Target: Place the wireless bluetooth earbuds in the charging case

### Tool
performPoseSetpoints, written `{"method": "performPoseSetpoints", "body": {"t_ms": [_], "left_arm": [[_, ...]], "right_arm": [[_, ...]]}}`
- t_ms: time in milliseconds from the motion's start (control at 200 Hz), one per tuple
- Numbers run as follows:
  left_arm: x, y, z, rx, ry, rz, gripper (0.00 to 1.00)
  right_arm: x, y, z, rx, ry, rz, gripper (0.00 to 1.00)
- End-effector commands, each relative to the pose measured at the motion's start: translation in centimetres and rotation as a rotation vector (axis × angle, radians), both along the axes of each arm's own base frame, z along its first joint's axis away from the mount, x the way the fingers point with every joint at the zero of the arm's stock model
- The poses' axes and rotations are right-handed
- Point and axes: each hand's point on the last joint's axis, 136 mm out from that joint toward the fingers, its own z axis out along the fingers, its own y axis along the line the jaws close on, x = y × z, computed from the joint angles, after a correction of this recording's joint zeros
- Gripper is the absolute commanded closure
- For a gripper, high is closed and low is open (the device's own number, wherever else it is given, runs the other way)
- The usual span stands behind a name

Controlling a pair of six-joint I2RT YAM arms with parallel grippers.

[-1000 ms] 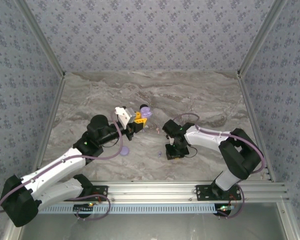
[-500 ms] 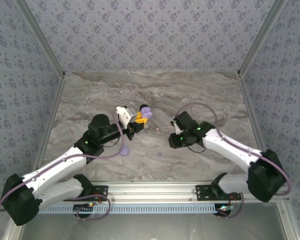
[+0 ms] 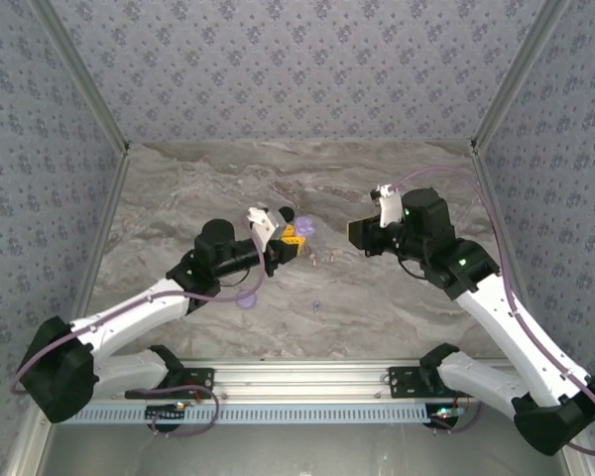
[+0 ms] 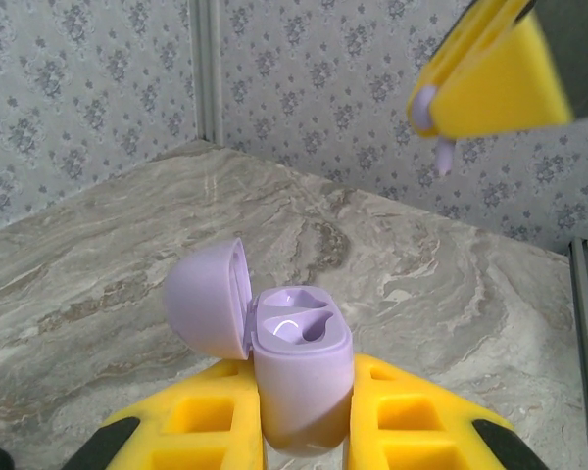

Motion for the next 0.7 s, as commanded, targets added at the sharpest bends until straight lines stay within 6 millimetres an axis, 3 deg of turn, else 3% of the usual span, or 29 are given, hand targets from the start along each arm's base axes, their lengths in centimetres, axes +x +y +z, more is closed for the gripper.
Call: {"method": "performPoseSetpoints", "body": {"t_ms": [0, 360, 700], "left_arm": [[-0.4, -1.1, 4.0, -0.093, -0.078, -0.060, 1.00], [-0.5, -1.9, 4.1, -0.096, -0.075, -0.096, 1.00], [-0.8, -2.0, 4.4, -0.118, -0.072, -0.109, 1.00]], "right_arm": [[-0.3, 1.2, 2.9, 0.079, -0.050, 0.058, 0.77], [-0.1, 5.0, 4.3, 0.185, -0.081, 0.114, 0.77], [0.6, 6.0, 3.0, 0.166, -0.058, 0.118, 0.76]]}}
